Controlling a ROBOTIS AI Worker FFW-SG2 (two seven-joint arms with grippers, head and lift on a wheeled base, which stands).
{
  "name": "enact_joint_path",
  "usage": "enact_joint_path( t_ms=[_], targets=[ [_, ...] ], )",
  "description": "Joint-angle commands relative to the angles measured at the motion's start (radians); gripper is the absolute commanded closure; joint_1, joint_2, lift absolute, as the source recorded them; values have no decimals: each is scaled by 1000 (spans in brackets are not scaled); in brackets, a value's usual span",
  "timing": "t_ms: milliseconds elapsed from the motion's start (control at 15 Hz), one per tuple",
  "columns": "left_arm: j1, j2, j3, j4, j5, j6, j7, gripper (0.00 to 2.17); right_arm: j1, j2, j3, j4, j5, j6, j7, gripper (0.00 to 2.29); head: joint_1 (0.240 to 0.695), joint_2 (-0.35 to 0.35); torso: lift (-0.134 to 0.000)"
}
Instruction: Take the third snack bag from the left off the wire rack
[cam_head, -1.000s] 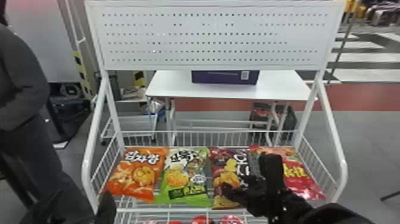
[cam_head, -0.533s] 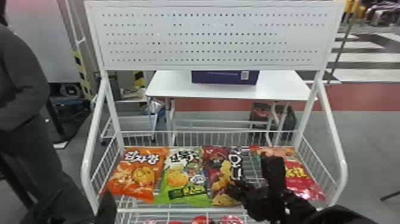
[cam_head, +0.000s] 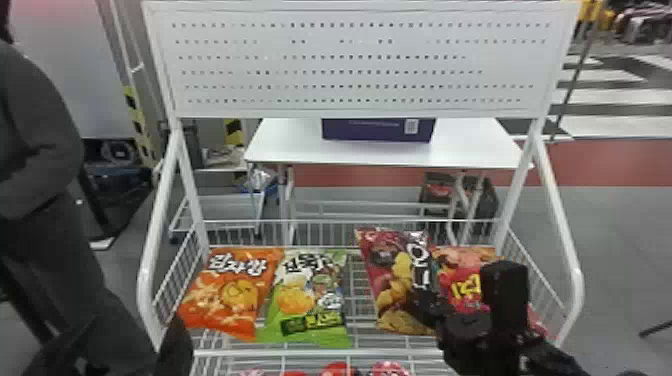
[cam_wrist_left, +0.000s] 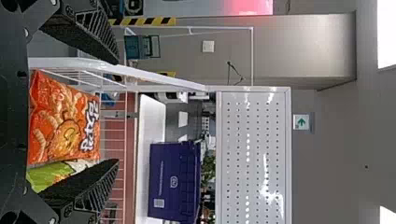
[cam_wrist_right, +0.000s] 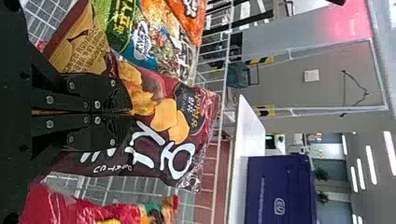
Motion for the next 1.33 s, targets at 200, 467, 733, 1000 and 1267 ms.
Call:
enact_joint_path(
  t_ms=[200, 467, 733, 1000, 1267],
  targets=[
    [32, -2, 0, -17, -3, -47, 2, 144, 326, -43, -205, -335, -20, -165, 3, 2243, 499, 0, 0],
    [35, -8, -2, -20, -4, -53, 0, 144, 562, -41, -341, -365, -77, -453, 6, 2243, 499, 0, 0],
    [33, -9, 0, -20, -4, -53, 0, 144, 718, -40, -464, -353, -165, -643, 14, 2246, 499, 0, 0],
    [24, -11, -3, -17, -4, -47, -3, 144, 737, -34, -475, -347, -165, -680, 14, 2246, 499, 0, 0],
    [27, -8, 3, -18, -4, -47, 2, 144, 734, -29, -472, -350, -160, -680, 14, 2243, 499, 0, 0]
  ],
)
